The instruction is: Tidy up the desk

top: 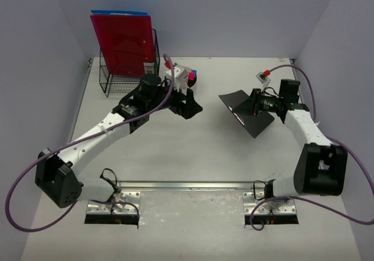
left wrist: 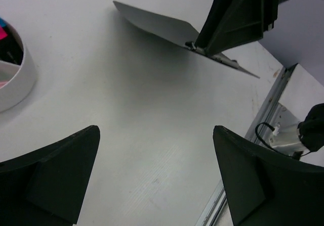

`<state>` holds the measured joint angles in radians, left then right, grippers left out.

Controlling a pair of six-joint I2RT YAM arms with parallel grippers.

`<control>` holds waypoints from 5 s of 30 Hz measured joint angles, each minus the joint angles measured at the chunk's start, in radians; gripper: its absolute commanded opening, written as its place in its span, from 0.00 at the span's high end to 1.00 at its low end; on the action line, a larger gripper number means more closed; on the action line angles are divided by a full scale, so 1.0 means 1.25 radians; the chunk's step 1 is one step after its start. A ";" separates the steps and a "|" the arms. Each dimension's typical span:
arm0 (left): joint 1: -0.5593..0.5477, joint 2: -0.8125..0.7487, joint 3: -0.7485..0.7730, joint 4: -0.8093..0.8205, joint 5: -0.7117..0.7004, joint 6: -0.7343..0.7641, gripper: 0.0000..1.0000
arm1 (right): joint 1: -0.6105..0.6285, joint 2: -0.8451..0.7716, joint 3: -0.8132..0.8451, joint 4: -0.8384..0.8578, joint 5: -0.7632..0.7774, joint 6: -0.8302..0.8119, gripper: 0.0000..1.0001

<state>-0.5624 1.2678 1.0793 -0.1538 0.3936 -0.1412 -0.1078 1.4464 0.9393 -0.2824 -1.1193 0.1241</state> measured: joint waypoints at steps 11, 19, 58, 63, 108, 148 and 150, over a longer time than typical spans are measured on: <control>-0.158 0.226 0.184 -0.001 -0.128 -0.215 0.09 | 0.008 -0.146 -0.116 0.326 0.133 0.457 1.00; -0.194 0.251 0.172 -0.034 -0.192 -0.344 0.11 | 0.016 -0.147 -0.124 0.353 0.171 0.518 1.00; -0.246 0.417 0.298 -0.061 -0.263 -0.498 0.71 | 0.116 -0.140 -0.171 0.401 0.302 0.572 1.00; -0.243 0.418 0.297 -0.079 -0.275 -0.504 1.00 | 0.126 -0.142 -0.193 0.405 0.312 0.571 1.00; 0.054 -0.002 0.663 -0.938 -0.397 1.192 1.00 | -0.152 -0.214 0.154 0.105 -0.084 0.304 0.32; 0.413 0.289 0.748 -0.946 -0.273 1.450 1.00 | -0.152 -0.212 0.139 0.038 -0.093 0.230 0.32; 0.415 0.291 0.748 -0.946 -0.276 1.449 1.00 | -0.152 -0.206 0.139 0.040 -0.093 0.231 0.32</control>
<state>-0.0433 1.6316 2.0148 -1.3369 0.0485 1.6706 -0.2977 1.1890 1.1130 -0.2319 -1.2354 0.4127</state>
